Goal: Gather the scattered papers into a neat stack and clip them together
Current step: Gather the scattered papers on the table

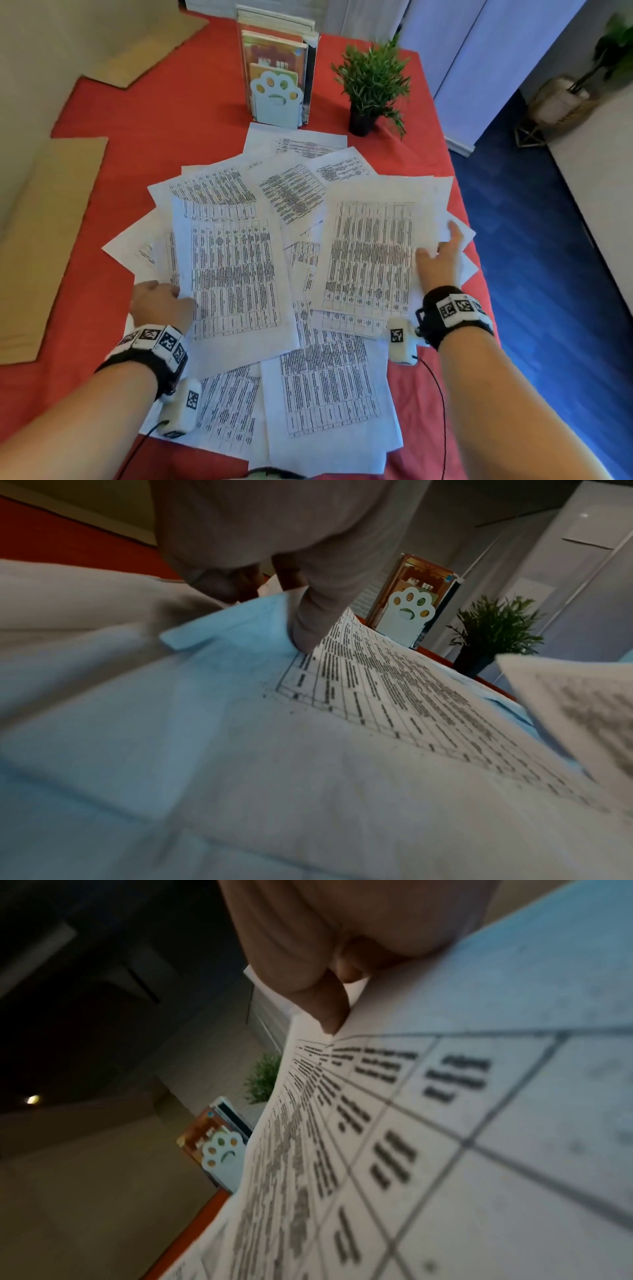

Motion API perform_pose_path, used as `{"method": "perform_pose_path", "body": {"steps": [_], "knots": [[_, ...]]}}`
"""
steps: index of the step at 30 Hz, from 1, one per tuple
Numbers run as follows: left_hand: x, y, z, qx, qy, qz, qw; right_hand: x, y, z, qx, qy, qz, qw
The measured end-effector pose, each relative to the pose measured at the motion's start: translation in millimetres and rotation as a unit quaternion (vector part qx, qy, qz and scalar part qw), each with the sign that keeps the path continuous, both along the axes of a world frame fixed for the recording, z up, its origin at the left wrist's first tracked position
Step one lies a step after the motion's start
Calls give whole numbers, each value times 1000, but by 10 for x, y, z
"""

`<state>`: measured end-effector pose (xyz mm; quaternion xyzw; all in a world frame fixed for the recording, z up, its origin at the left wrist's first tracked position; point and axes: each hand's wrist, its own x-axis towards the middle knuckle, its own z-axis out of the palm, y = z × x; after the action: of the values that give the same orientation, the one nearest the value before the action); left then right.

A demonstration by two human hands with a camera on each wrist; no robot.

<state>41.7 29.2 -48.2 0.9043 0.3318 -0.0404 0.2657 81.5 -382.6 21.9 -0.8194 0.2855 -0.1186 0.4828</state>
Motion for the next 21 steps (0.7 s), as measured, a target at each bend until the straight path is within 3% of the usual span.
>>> {"method": "perform_pose_path", "body": {"steps": [2, 4, 8, 12, 16, 21], "knots": [[-71, -8, 79, 7, -16, -21, 1000, -113, -47, 1, -1, -2, -8, 1000], [-138, -5, 133, 26, -30, -48, 998, -218, -46, -42, -77, 18, 18, 997], [-238, 43, 176, -29, -116, -49, 992, -379, 146, -2, -167, -6, 69, 983], [-253, 58, 251, -134, -164, 12, 977, -427, 449, 372, -136, -97, 88, 982], [-211, 115, 349, -71, -179, -27, 981, -459, 674, 808, -133, -192, 87, 968], [-229, 260, 436, -100, -226, 19, 969, -494, 756, 712, -110, -146, 82, 980]]}}
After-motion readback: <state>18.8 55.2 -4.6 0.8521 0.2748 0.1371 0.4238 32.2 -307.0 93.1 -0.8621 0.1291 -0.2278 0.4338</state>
